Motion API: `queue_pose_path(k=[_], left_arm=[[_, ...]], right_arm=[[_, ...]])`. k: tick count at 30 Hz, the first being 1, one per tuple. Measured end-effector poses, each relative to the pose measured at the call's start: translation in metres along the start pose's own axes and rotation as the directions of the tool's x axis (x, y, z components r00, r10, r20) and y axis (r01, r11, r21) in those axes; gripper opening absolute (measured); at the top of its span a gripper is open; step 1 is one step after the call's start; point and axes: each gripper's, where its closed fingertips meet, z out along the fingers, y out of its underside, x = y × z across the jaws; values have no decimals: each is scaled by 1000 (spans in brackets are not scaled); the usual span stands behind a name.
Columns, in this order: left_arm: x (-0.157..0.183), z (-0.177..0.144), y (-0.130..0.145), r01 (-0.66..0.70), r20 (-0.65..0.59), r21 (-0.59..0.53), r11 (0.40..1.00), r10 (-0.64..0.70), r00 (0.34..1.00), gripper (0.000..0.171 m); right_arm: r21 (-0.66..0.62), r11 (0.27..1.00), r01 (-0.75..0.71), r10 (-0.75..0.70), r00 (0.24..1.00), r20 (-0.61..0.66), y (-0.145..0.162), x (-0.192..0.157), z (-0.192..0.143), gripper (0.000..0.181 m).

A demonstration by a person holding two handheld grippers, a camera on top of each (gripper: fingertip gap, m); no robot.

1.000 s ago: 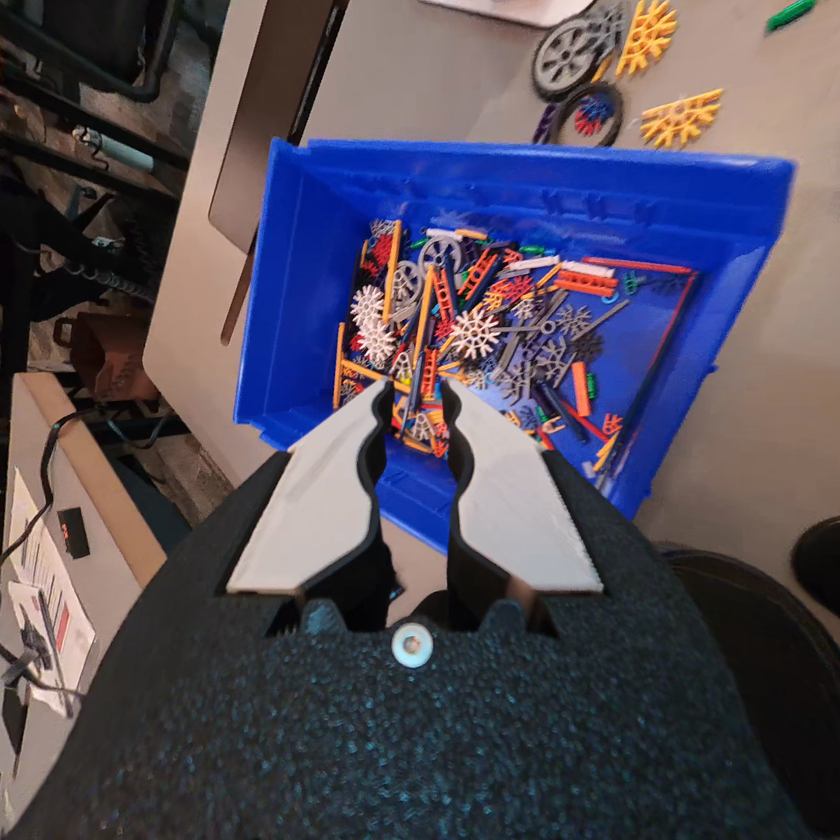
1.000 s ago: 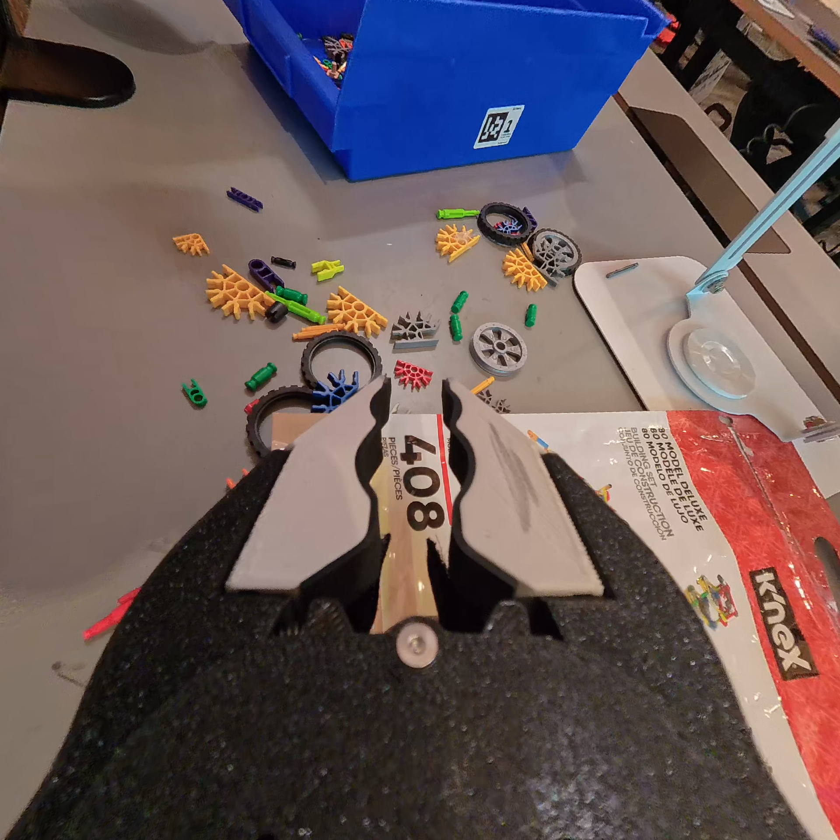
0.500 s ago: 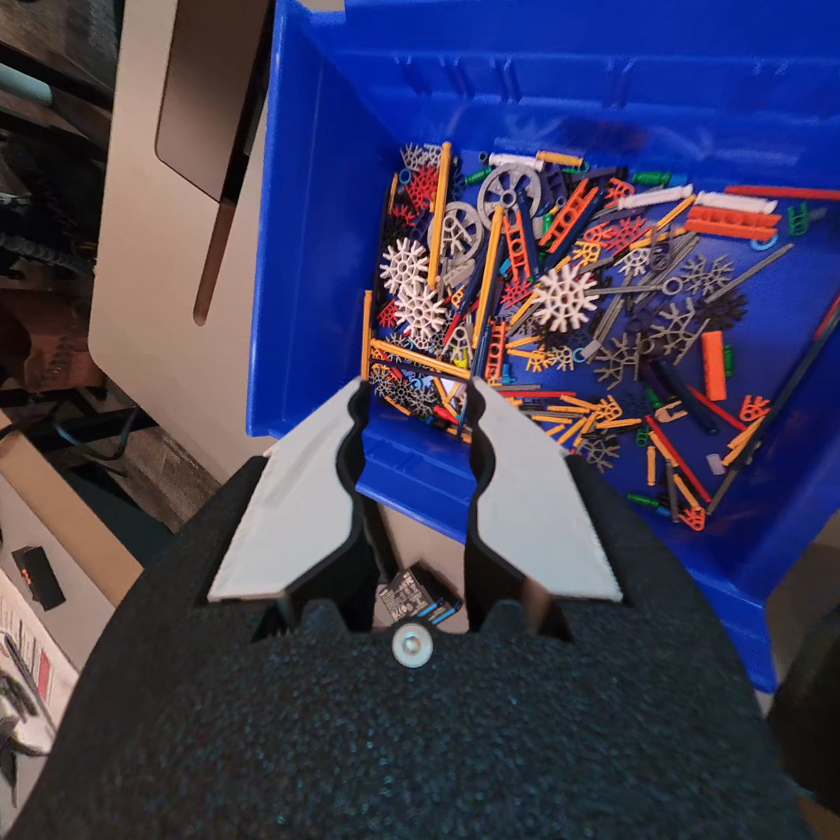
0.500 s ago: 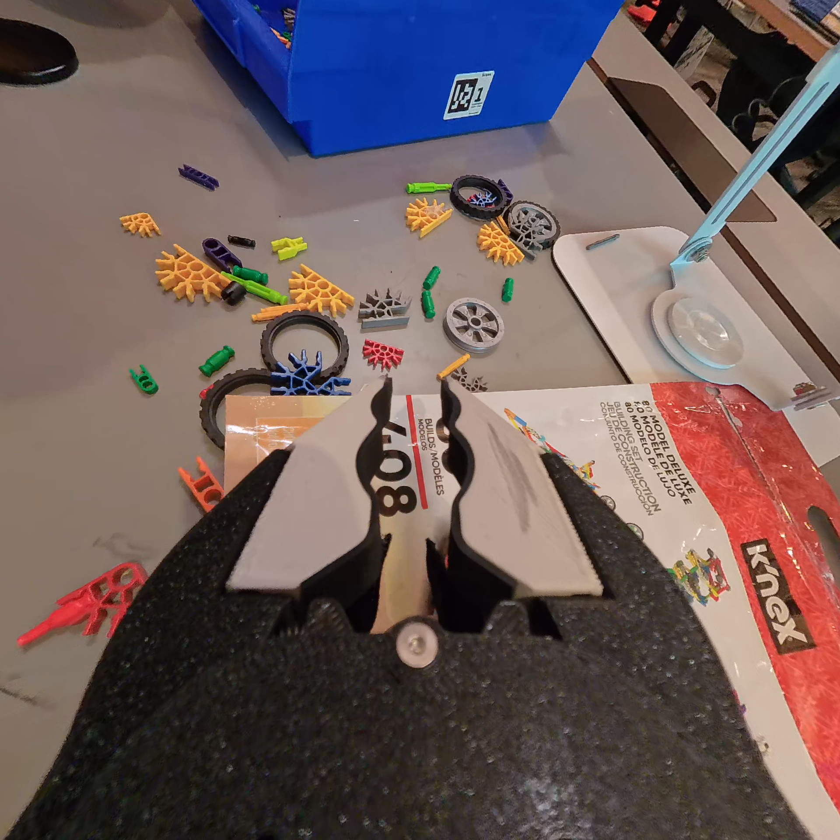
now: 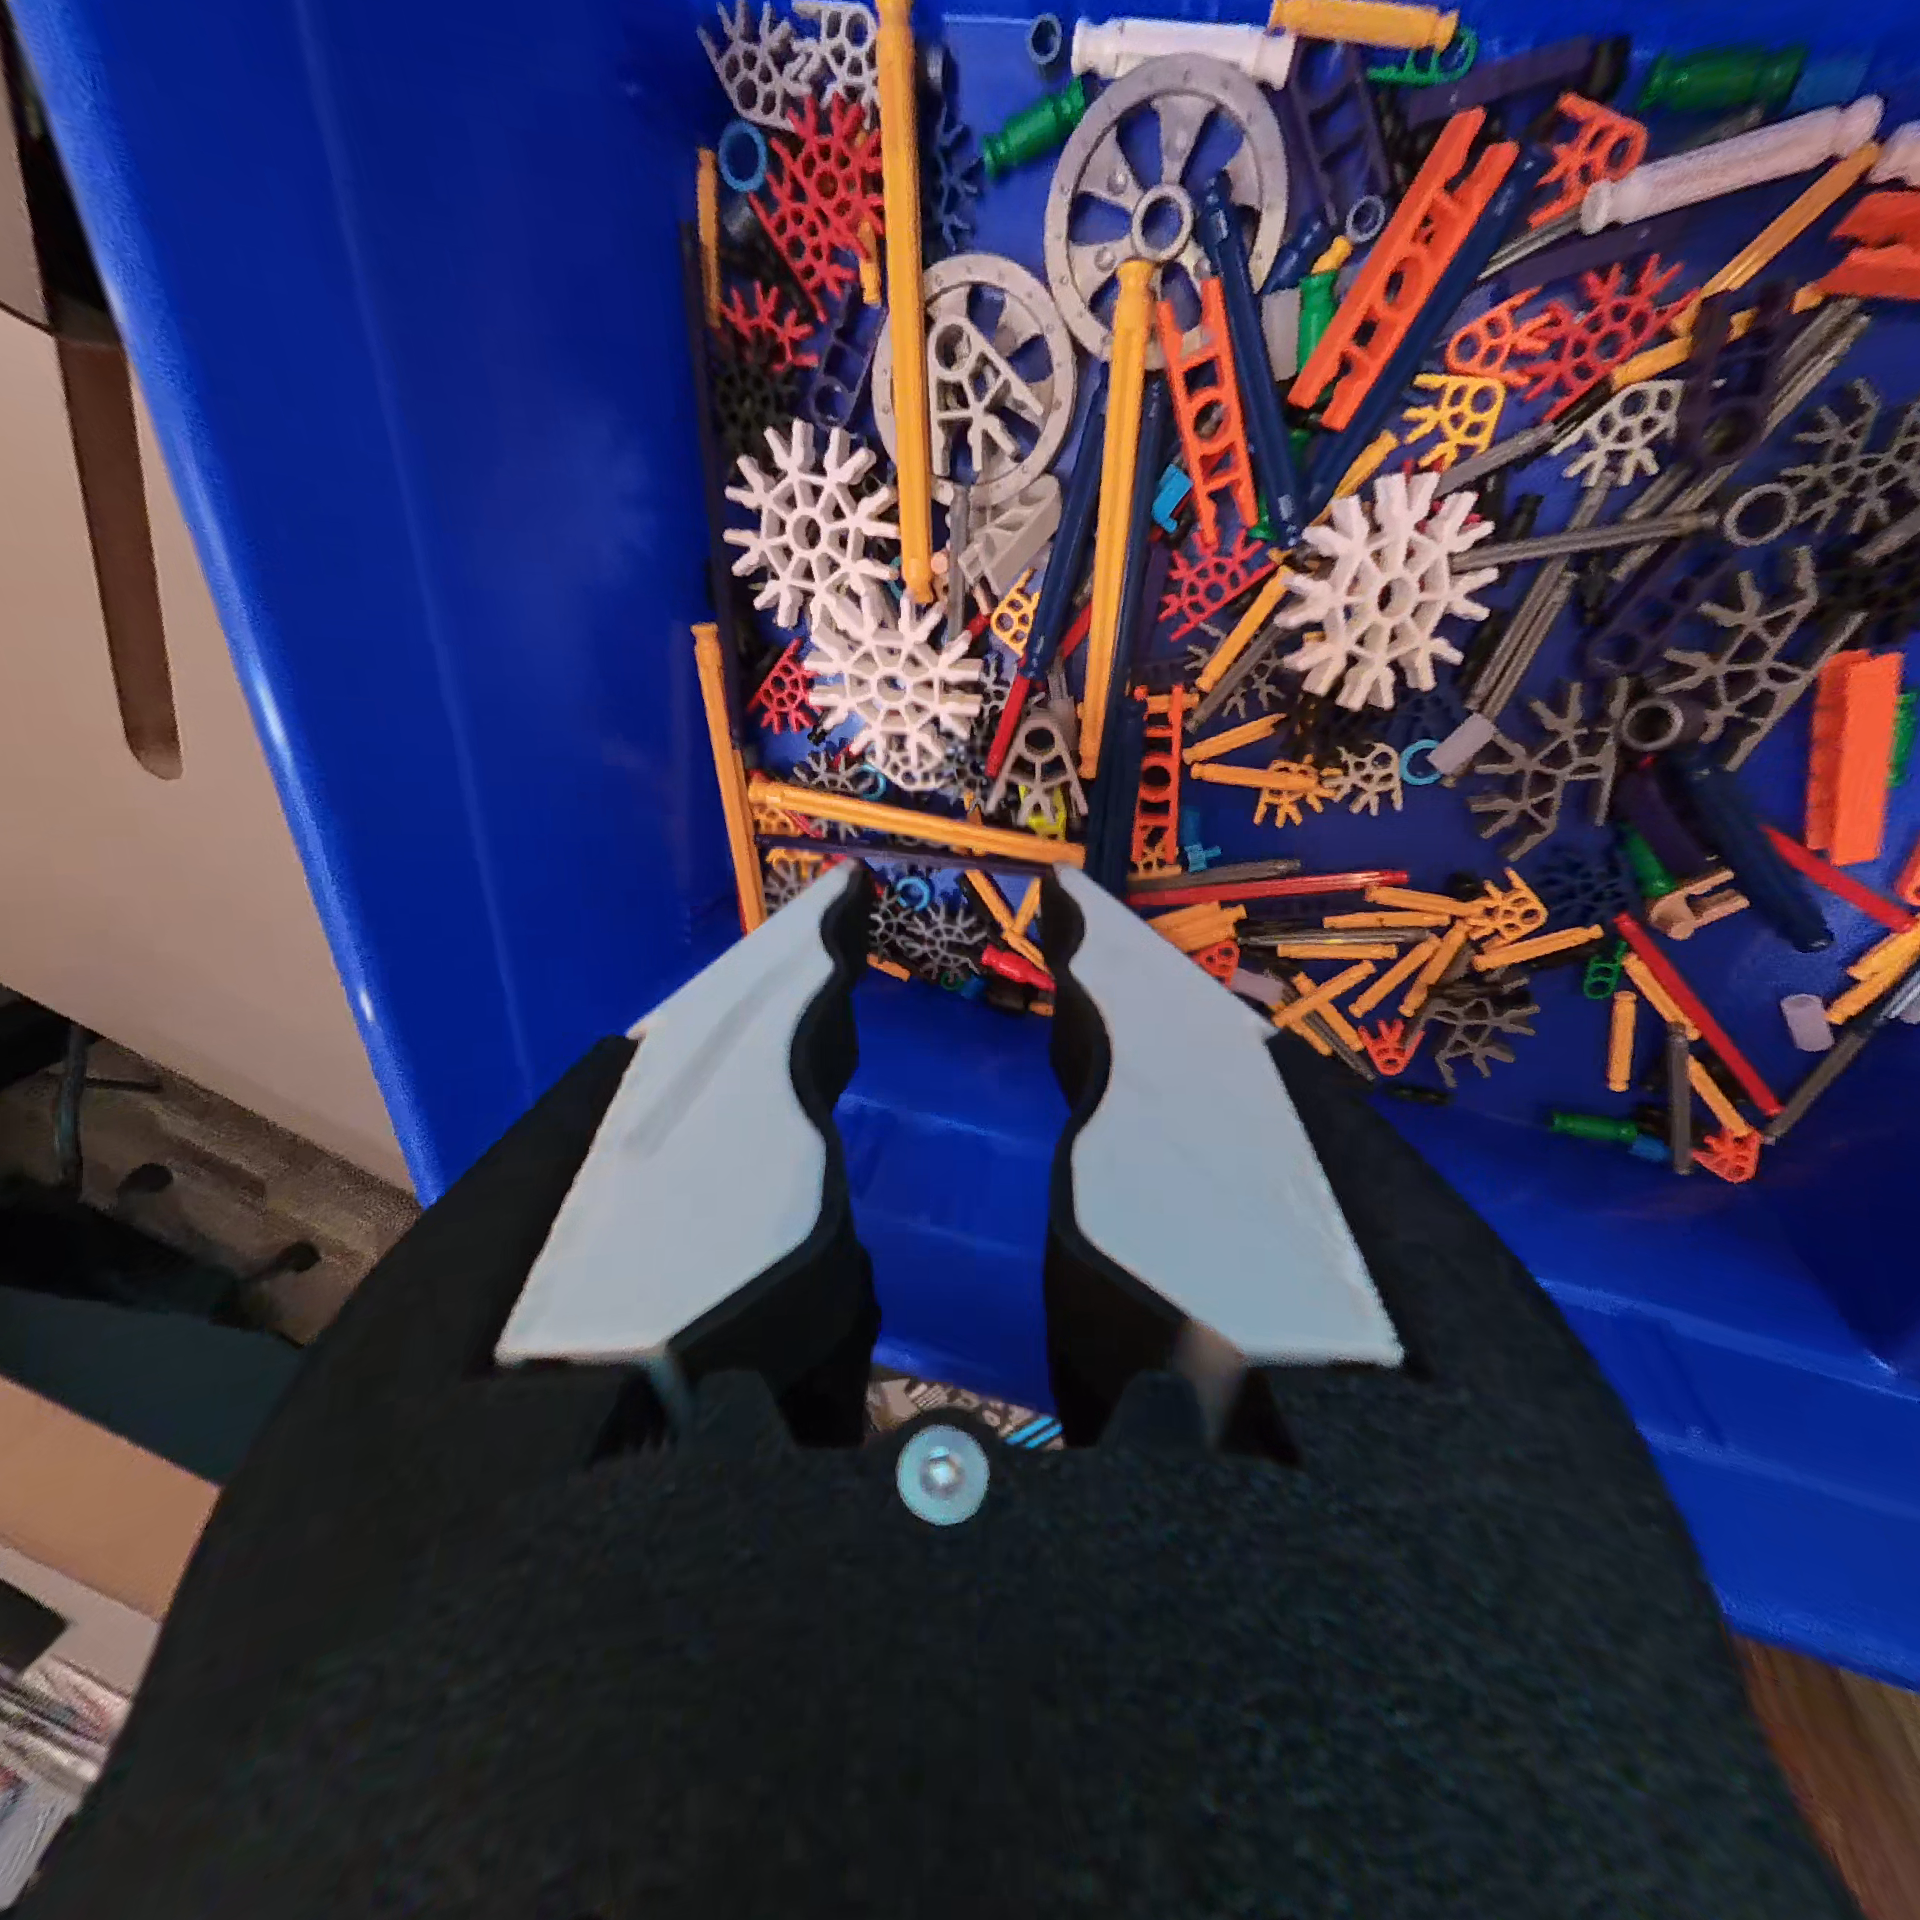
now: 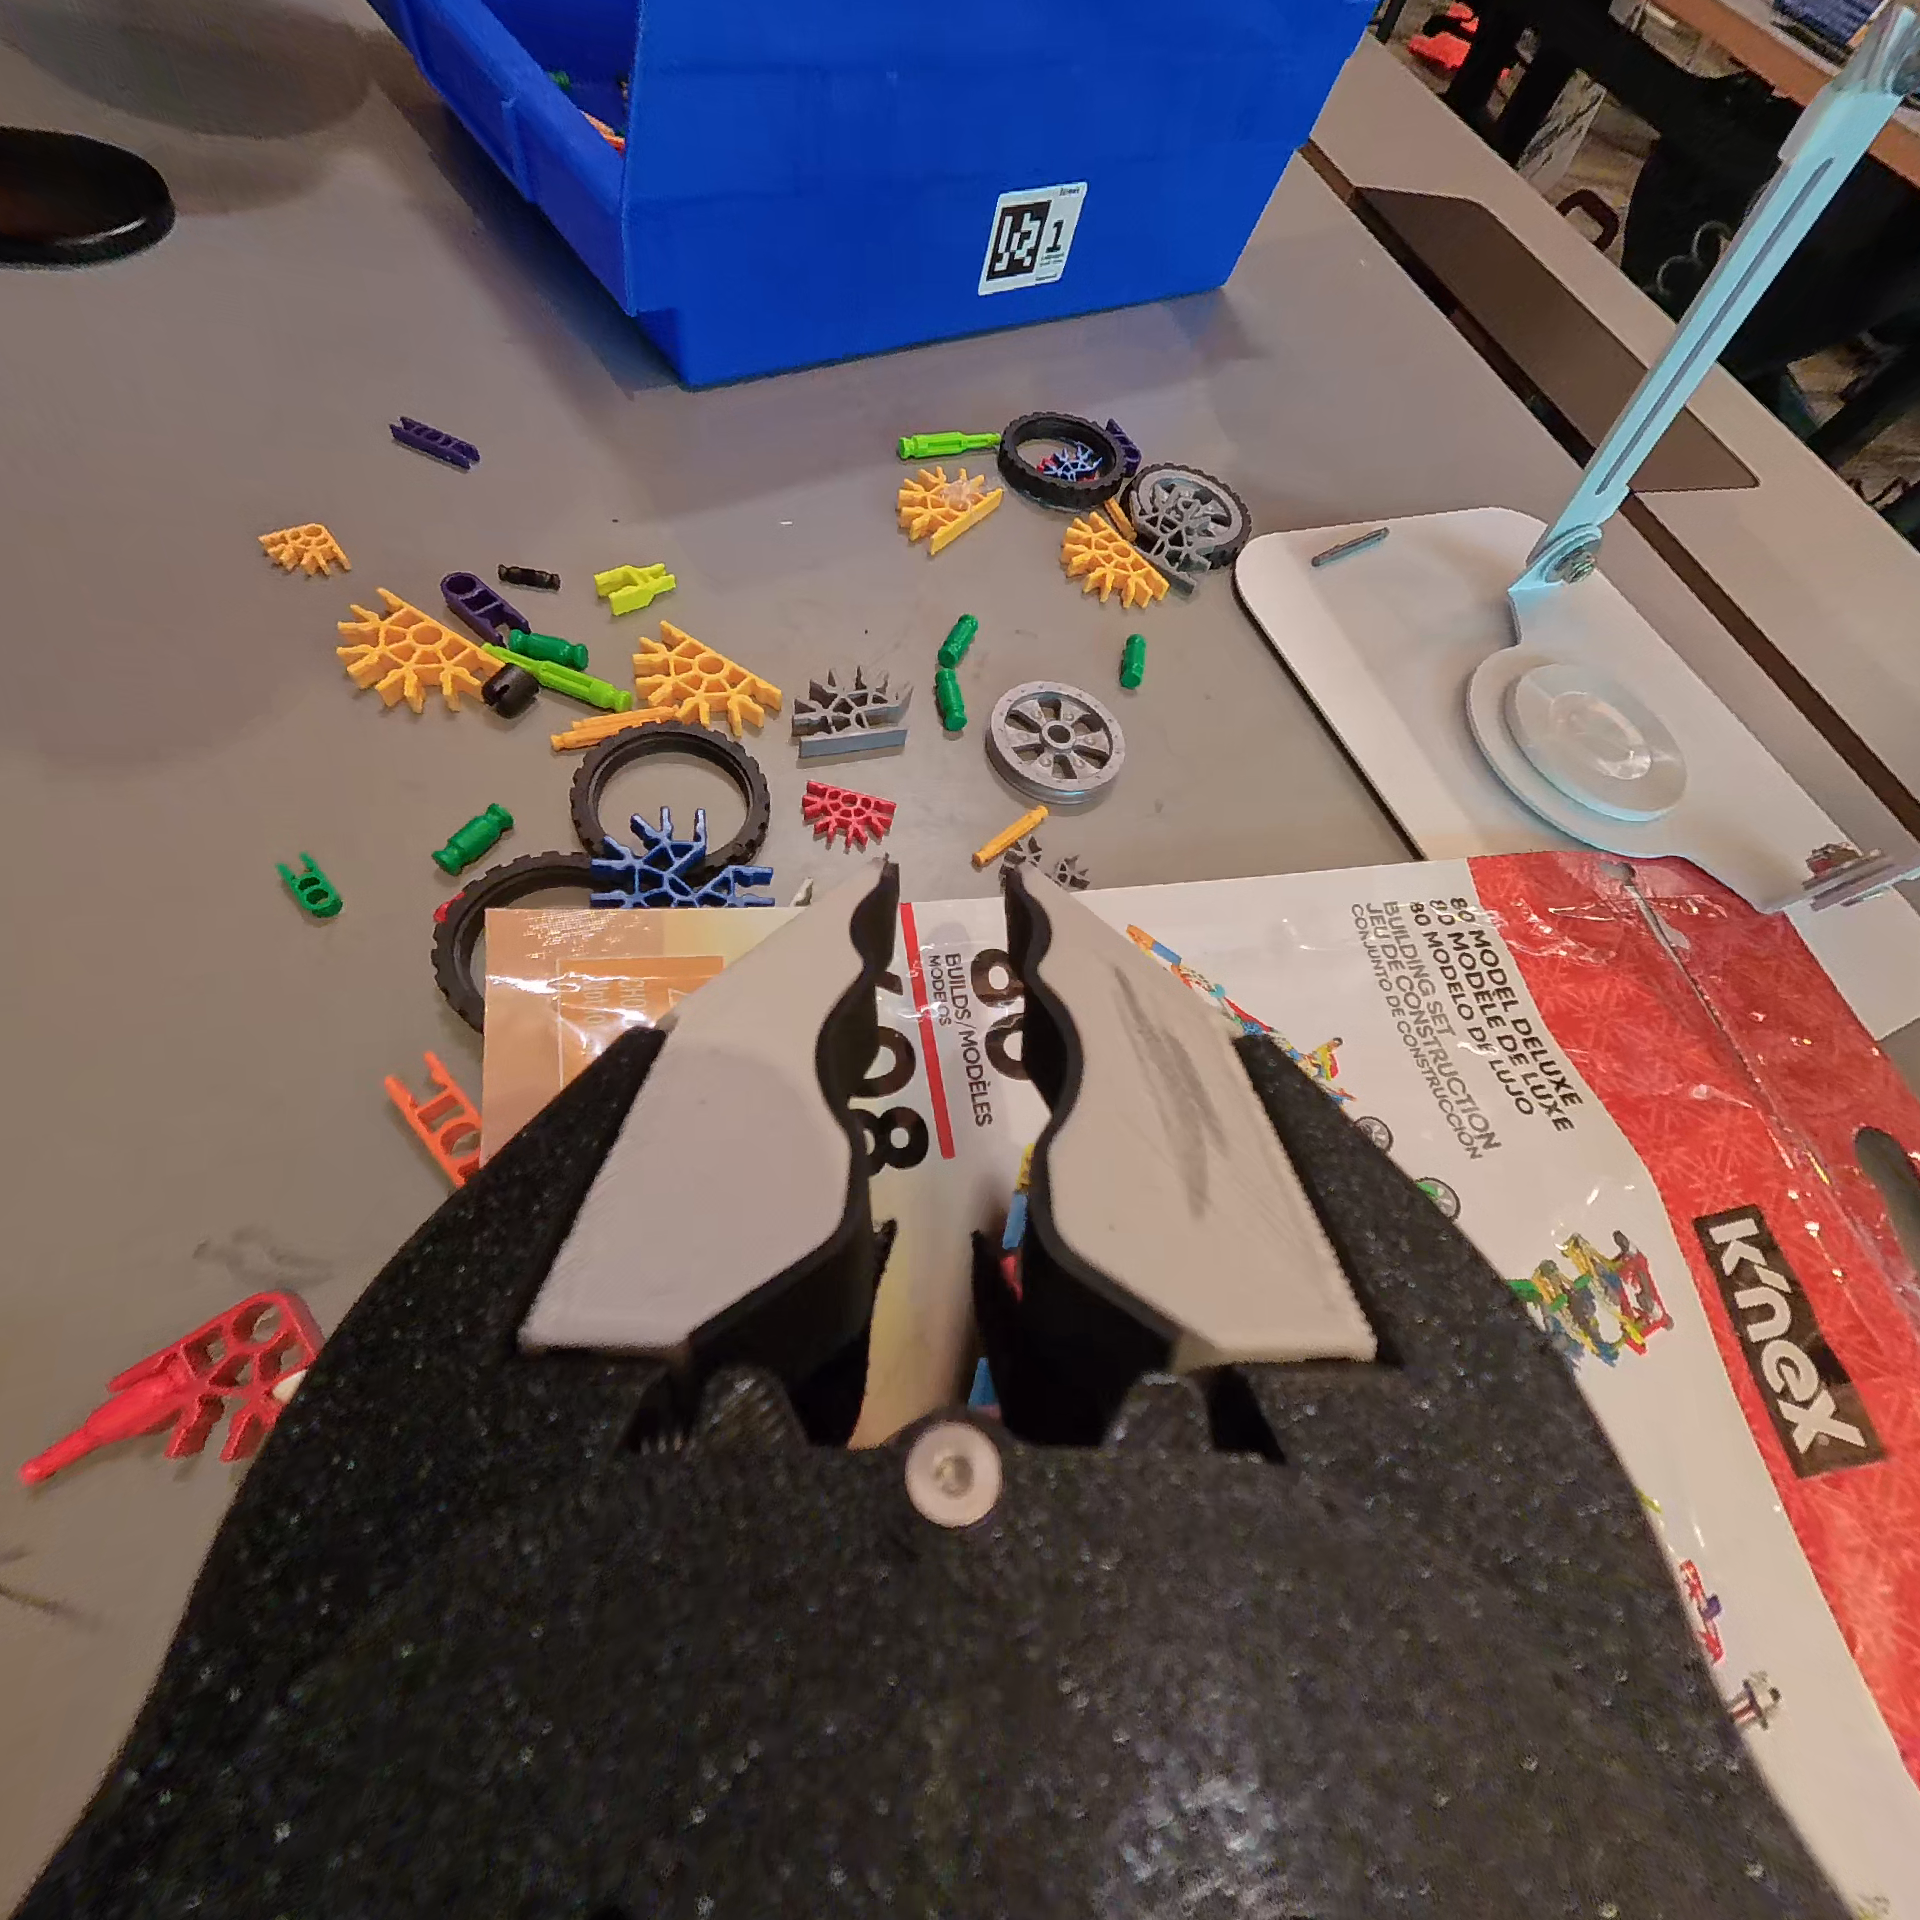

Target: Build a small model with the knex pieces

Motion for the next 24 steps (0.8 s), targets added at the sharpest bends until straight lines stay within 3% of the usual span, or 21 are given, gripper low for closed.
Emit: queue_pose_path(k=[12, 17, 24], left_arm=[[-8, 19, -45, -35, -4, 102, 994, 35, 999, 55], [-3, 28, -51, -58, -29, 89, 994, 61, 998, 54], [3, 42, -51, -43, -81, 66, 997, 48, 995, 34]], right_arm=[[1, 1000, 7, -7, 1000, -3, 0, 1, 0, 19], [3, 1000, -7, 7, 1000, -1, 1, 2, 0, 19], [-3, 1000, -10, 10, 1000, -3, 3, 3, 1, 19]])
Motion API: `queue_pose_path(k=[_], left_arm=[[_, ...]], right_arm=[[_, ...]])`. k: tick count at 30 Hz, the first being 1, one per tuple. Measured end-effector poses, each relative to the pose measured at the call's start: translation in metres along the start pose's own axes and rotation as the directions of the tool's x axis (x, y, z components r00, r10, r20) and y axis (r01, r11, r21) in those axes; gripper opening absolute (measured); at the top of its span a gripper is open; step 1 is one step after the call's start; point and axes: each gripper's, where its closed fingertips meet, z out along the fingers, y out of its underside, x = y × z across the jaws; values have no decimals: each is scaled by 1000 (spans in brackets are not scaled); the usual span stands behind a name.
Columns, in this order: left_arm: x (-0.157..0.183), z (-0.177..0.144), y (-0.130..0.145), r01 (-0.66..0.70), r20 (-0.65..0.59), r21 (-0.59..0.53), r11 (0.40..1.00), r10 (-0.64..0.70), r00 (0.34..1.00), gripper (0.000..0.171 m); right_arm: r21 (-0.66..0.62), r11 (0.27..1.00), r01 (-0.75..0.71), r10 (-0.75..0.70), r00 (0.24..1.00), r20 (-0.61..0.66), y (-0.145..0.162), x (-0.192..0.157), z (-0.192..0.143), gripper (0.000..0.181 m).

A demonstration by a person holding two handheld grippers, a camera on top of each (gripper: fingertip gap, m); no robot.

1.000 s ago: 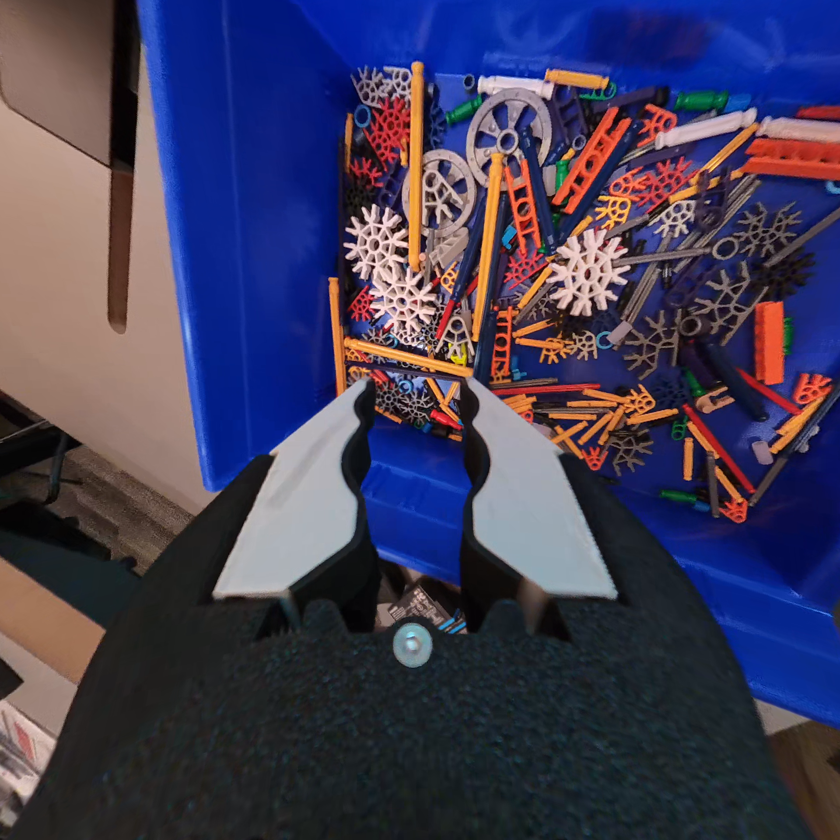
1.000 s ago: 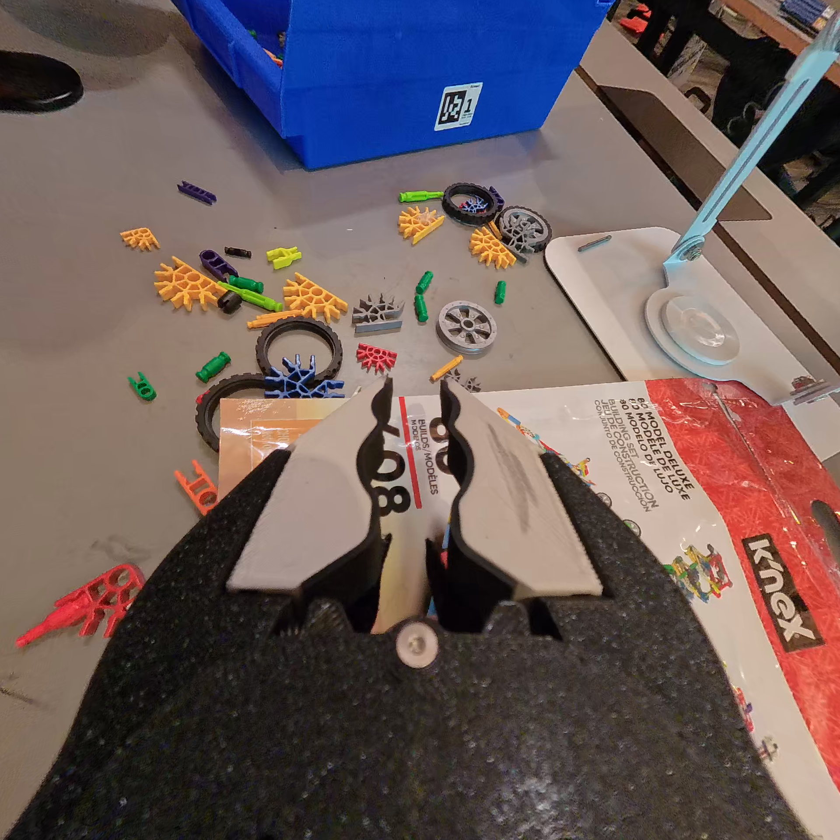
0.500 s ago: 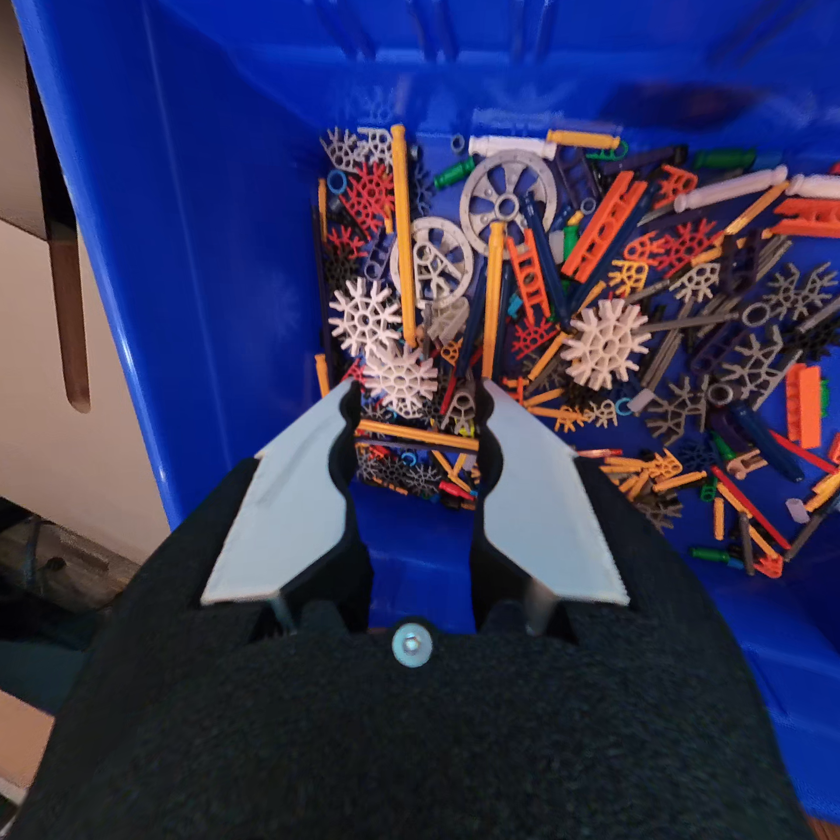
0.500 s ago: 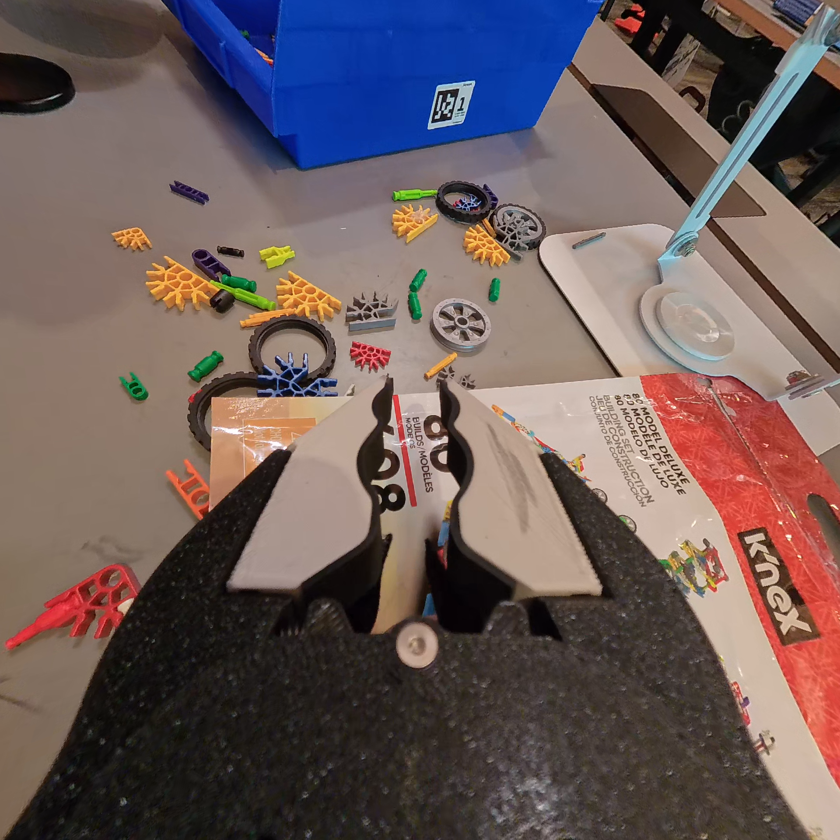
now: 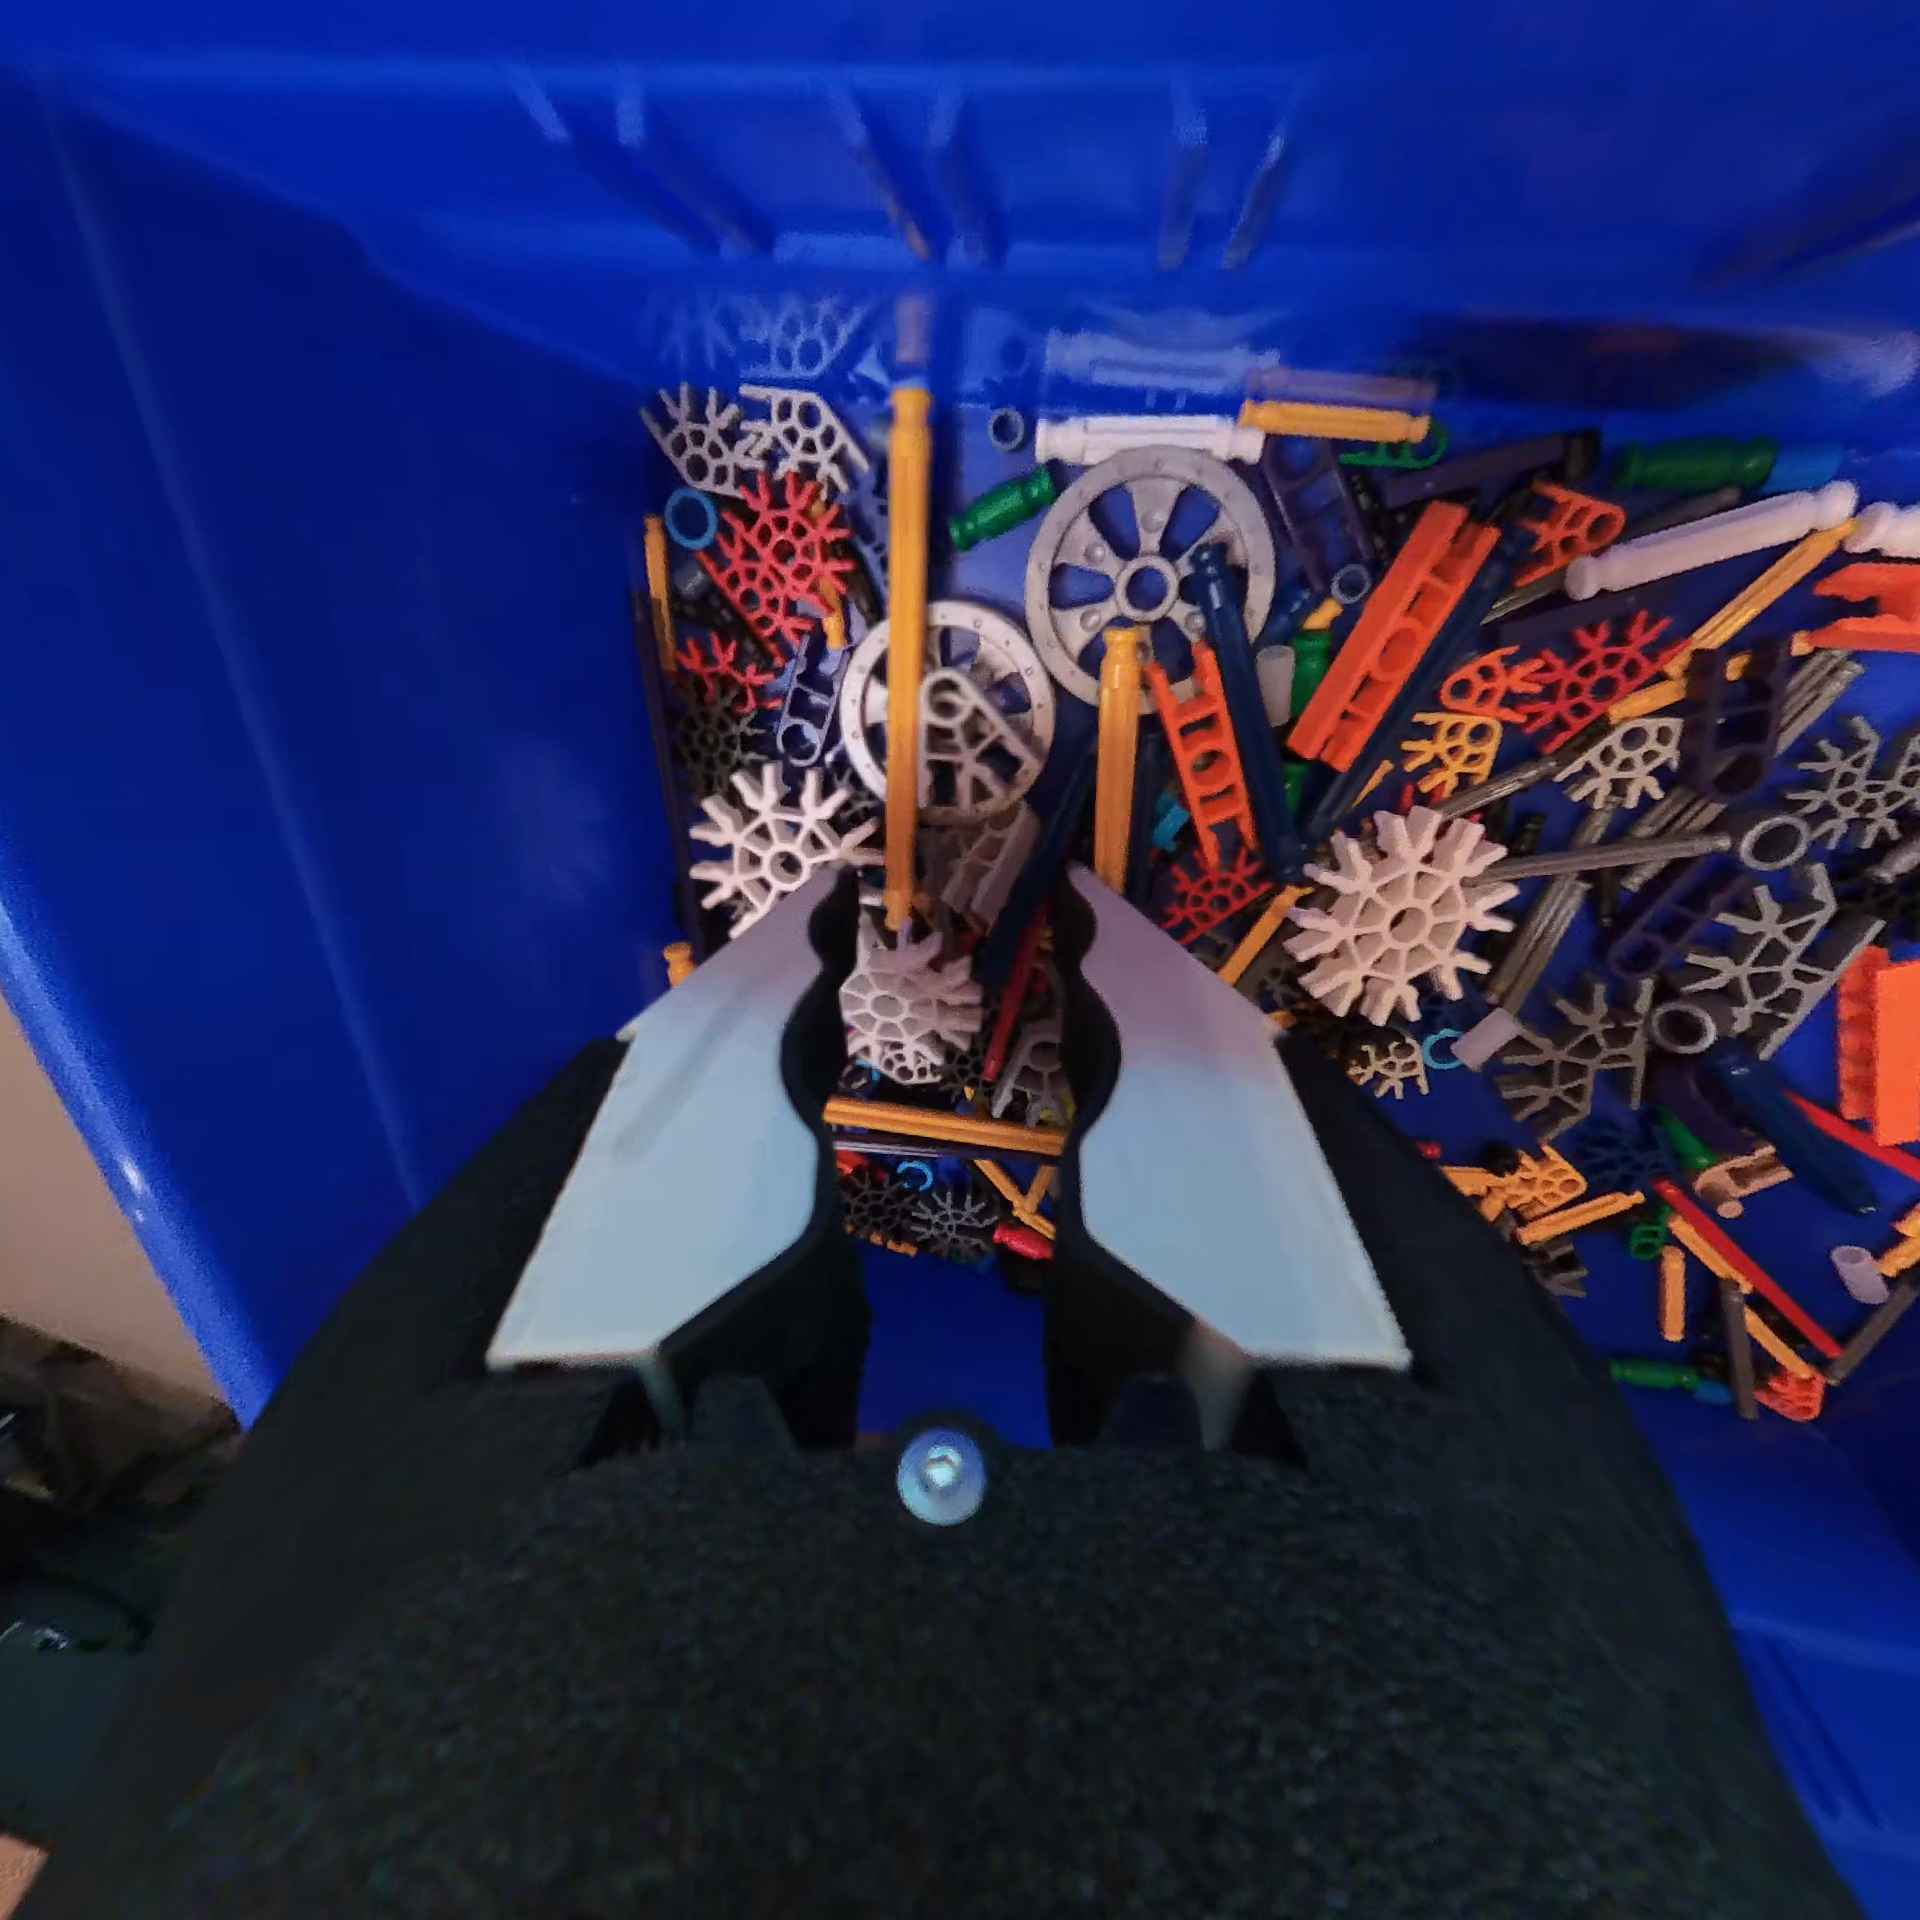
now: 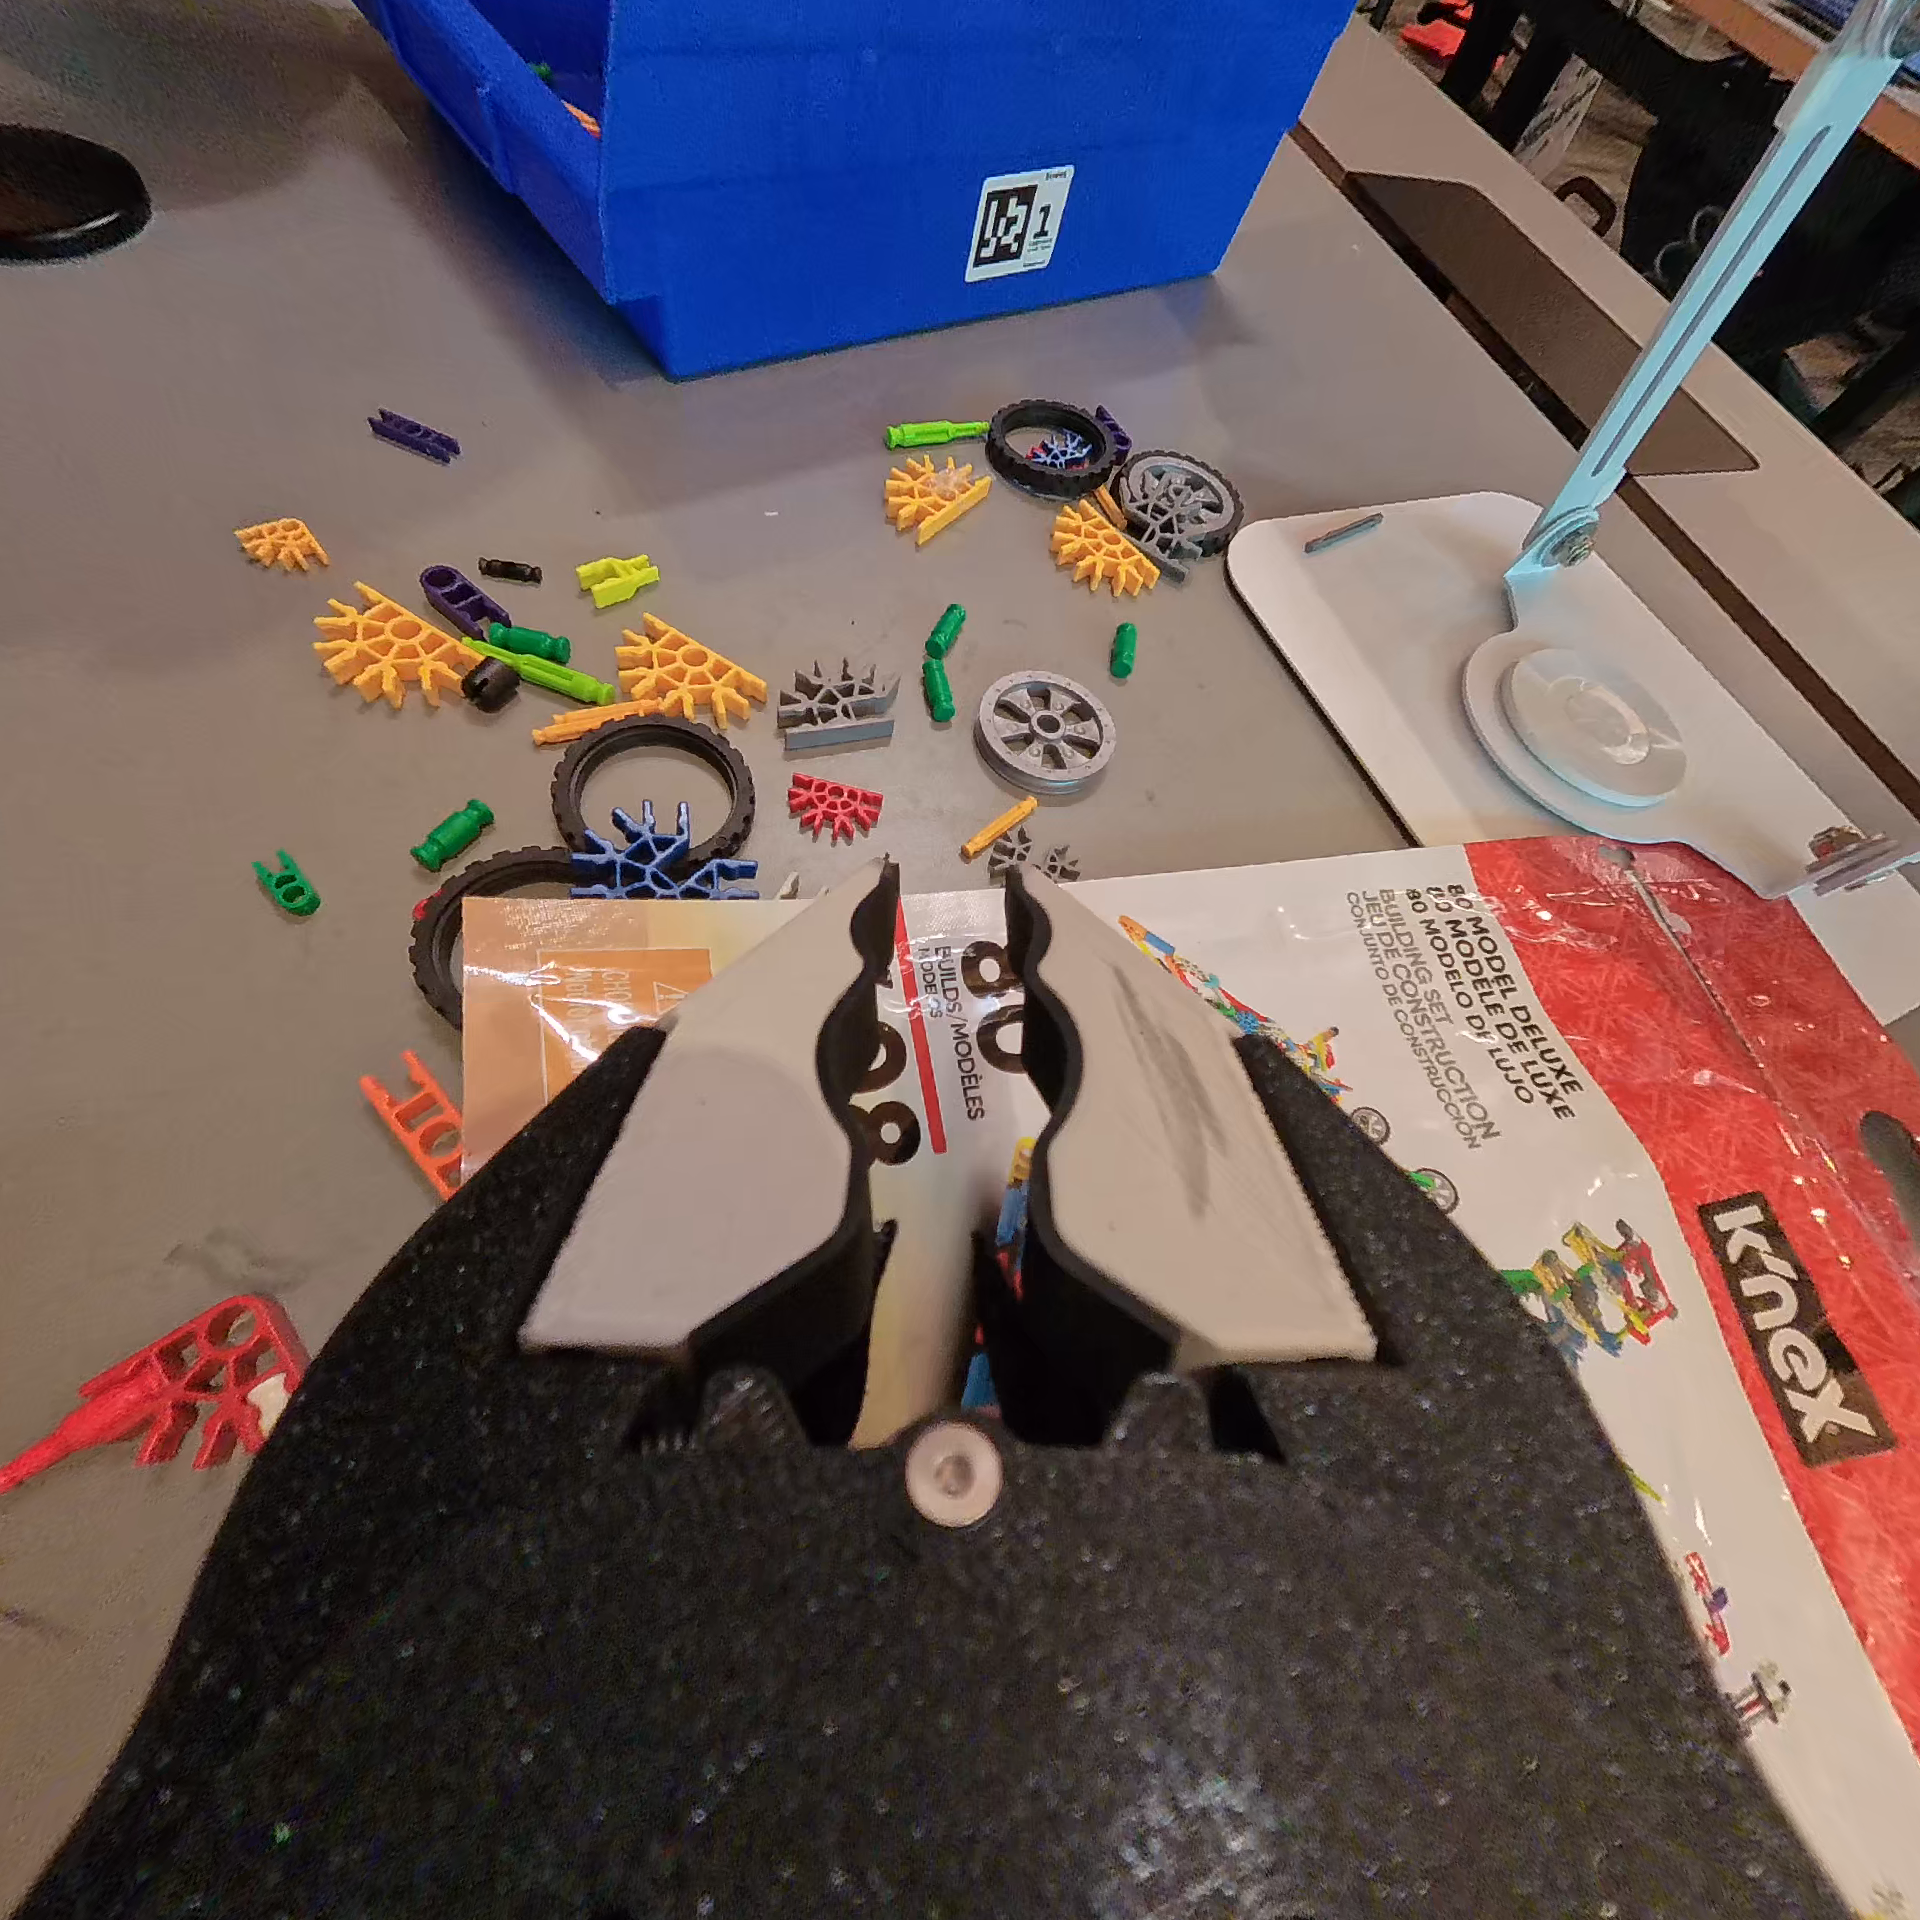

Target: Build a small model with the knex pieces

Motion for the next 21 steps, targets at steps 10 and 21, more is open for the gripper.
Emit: queue_pose_path(k=[10, 21], left_arm=[[7, -7, 25, -4, -3, -125, 992, 4, 1000, 7], [50, -31, 59, -63, -187, -221, 973, 22, 982, 8]], right_arm=[[-4, 1000, 1, -1, 1000, 1, 1, 0, 1, 19], [-8, 1000, 7, -7, 1000, 3, 1, -1, 1, 19]])
